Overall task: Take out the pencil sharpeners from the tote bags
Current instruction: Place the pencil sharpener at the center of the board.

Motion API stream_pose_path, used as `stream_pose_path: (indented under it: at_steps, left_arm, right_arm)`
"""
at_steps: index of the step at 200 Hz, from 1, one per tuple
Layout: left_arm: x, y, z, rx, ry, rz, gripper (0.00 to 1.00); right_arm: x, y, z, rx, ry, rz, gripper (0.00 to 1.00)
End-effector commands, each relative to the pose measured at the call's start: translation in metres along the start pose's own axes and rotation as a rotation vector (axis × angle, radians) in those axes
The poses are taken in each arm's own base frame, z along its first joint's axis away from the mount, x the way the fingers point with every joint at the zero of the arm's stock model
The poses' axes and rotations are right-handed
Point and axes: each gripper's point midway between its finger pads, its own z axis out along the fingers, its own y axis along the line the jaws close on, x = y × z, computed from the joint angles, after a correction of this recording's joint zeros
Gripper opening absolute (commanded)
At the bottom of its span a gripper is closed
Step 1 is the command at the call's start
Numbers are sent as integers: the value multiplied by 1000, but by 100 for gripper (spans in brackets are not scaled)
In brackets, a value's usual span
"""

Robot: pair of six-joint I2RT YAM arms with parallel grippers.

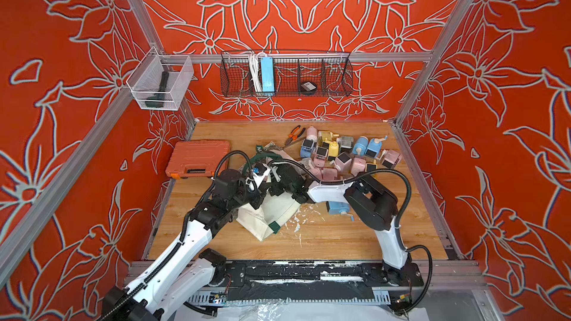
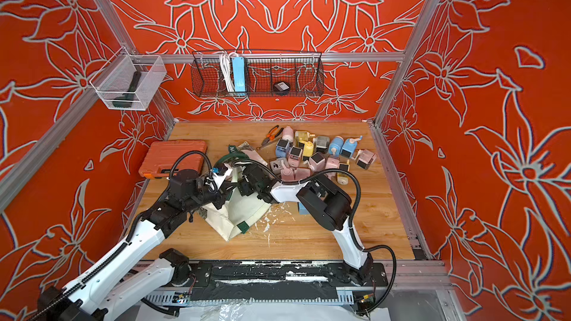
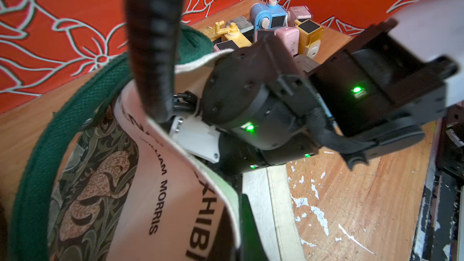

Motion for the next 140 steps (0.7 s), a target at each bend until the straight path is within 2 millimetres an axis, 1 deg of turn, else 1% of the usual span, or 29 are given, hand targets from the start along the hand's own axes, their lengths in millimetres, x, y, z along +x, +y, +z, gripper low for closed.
stream_pose_path:
  at_steps: [1, 14, 24, 41, 53, 71, 79, 82, 102, 110, 122, 133, 136, 140]
  left_arm:
    - [2, 18, 2, -109, -12, -54, 0]
    - [3, 30, 4, -165, 2, -74, 0]
    - [4, 38, 4, -206, 15, -84, 0]
    - [3, 57, 5, -291, 19, -125, 0]
    - [-1, 69, 6, -328, 3, -166, 0]
    - [-5, 78, 11, -337, -22, -219, 0]
    - [-10, 77, 12, -322, -39, -233, 0]
    - [-4, 77, 19, -312, -16, -242, 0]
    - [-9, 65, 31, -220, -37, -268, 0]
    - [-11, 62, 33, -198, -43, -280, 11]
    - [-11, 61, 32, -192, -41, -290, 29]
    - [-12, 62, 29, -203, -42, -283, 40]
    - [-12, 63, 27, -210, -44, -281, 50]
    - [-13, 63, 25, -216, -50, -278, 57]
  right_arm:
    - [-13, 26, -38, -157, -16, 35, 53]
    - [-7, 33, -59, -209, -18, 51, 52]
    - [2, 36, -75, -234, -6, 48, 52]
    - [16, 31, -101, -231, 18, 36, 52]
    - [27, 20, -117, -187, 32, 21, 52]
    - [44, -4, -136, -83, 52, 17, 52]
    - [53, -13, -140, -47, 66, 17, 52]
    - [57, -16, -141, -34, 71, 16, 52]
    - [80, -34, -140, 44, 123, 25, 53]
    - [87, -38, -139, 58, 146, 28, 53]
    - [92, -43, -138, 87, 152, 42, 58]
    - [92, -45, -138, 90, 147, 41, 64]
    - [91, -45, -138, 90, 143, 40, 66]
    - [90, -45, -138, 94, 139, 38, 69]
